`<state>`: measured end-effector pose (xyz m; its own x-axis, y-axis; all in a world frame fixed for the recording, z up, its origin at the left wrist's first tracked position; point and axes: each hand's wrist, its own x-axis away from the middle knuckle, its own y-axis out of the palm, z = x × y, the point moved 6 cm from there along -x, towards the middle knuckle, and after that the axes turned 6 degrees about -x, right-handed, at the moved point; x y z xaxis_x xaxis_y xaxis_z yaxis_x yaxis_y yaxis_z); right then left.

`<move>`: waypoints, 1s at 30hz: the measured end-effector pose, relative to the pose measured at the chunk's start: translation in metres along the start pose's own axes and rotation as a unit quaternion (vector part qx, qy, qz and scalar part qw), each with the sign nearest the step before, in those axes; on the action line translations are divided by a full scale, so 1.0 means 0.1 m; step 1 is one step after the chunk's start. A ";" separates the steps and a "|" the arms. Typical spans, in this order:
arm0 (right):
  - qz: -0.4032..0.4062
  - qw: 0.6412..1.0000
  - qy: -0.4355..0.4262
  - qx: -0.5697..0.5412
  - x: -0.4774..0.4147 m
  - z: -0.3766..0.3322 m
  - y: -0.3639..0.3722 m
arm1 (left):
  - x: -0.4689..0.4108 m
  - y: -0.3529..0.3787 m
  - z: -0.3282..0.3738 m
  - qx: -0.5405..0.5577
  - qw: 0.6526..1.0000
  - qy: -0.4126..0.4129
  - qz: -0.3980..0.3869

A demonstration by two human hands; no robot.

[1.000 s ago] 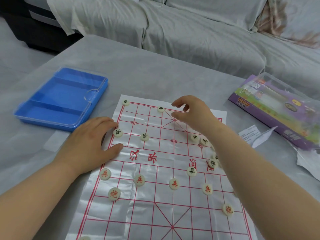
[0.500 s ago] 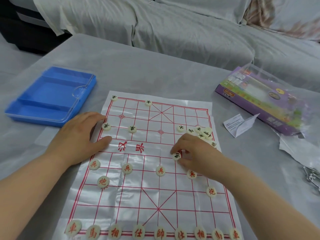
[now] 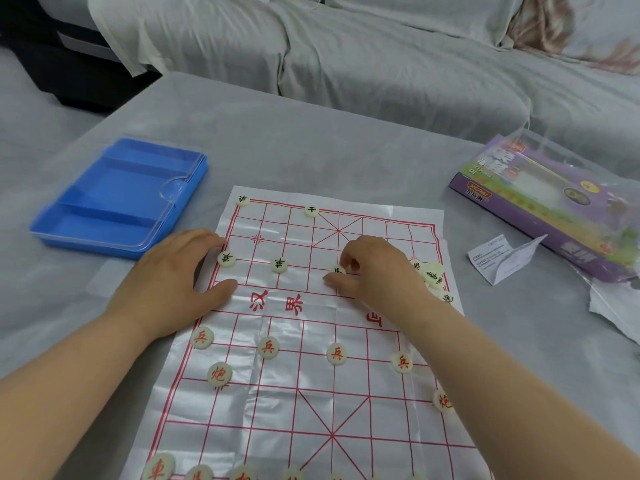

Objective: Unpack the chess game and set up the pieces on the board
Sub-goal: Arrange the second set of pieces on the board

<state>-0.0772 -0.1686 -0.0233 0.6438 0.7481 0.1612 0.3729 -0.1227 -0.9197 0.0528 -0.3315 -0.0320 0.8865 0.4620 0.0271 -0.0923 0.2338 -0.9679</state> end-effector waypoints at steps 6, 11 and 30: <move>-0.035 0.997 -0.003 -0.062 0.00 0.05 -0.04 | -0.01 0.00 -0.01 0.000 1.000 0.001 0.000; -0.027 0.998 -0.018 -0.047 -0.04 0.04 -0.02 | 0.00 0.00 -0.01 -0.001 1.000 0.001 -0.001; 0.079 0.994 -0.025 -0.074 -0.85 -0.18 -0.21 | -0.03 0.04 -0.09 0.006 1.000 0.028 0.009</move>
<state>-0.1275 -0.2418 -0.0109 0.6693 0.7430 -0.0032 0.3657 -0.3332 -0.8690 0.0541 -0.3392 -0.0386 0.9087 0.4174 -0.0039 -0.1130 0.2370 -0.9649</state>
